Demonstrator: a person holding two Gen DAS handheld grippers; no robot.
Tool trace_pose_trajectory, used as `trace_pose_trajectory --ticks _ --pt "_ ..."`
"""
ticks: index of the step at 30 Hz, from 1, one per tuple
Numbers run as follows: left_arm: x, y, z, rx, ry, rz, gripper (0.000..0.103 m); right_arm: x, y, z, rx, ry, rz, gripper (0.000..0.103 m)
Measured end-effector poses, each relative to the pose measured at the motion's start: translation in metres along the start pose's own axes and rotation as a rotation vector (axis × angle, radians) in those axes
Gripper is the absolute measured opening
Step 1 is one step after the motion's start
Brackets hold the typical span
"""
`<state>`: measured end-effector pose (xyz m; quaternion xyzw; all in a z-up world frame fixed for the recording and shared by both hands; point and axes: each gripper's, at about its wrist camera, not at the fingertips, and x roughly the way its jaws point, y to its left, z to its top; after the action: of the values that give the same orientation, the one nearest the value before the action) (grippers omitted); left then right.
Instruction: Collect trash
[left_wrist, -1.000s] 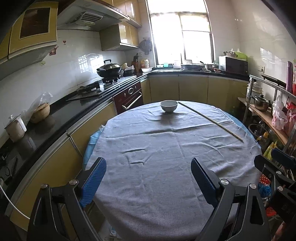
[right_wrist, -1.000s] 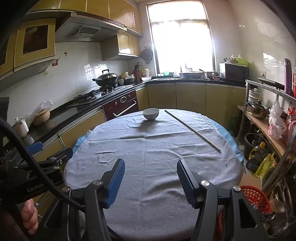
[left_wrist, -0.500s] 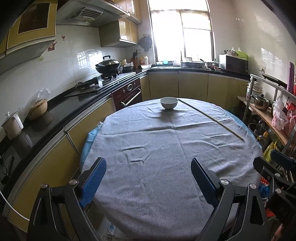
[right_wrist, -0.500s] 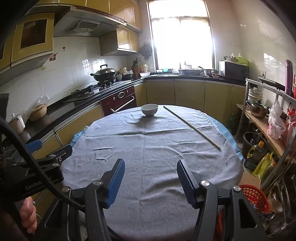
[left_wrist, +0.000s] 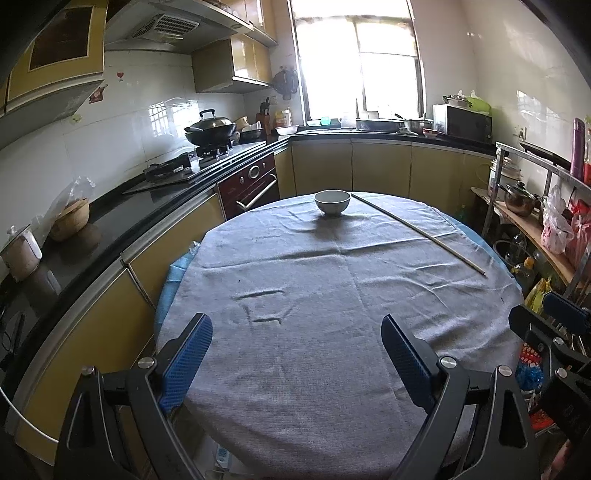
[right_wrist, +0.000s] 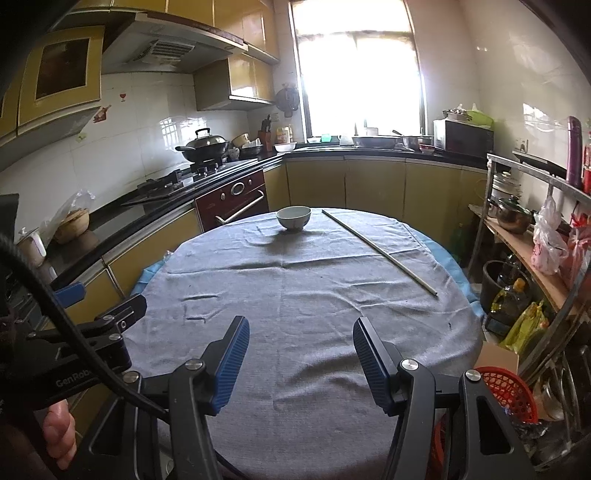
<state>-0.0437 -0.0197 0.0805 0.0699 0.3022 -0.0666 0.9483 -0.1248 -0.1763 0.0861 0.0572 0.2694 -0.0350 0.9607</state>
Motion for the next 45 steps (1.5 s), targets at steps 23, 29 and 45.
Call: trace_pose_trajectory --ticks 23,29,45 --pt "-0.062 -0.035 0.008 0.077 -0.081 -0.034 0.093 -0.059 -0.035 -0.002 0.078 -0.098 -0.016 0.064" --pt "-0.074 -0.037 0.010 0.077 -0.101 -0.065 0.093 -0.074 -0.031 0.000 0.057 -0.123 -0.040 0.066" --pt "-0.060 -0.029 0.017 0.038 -0.091 -0.035 0.093 -0.056 -0.028 0.005 0.042 -0.092 -0.019 0.067"
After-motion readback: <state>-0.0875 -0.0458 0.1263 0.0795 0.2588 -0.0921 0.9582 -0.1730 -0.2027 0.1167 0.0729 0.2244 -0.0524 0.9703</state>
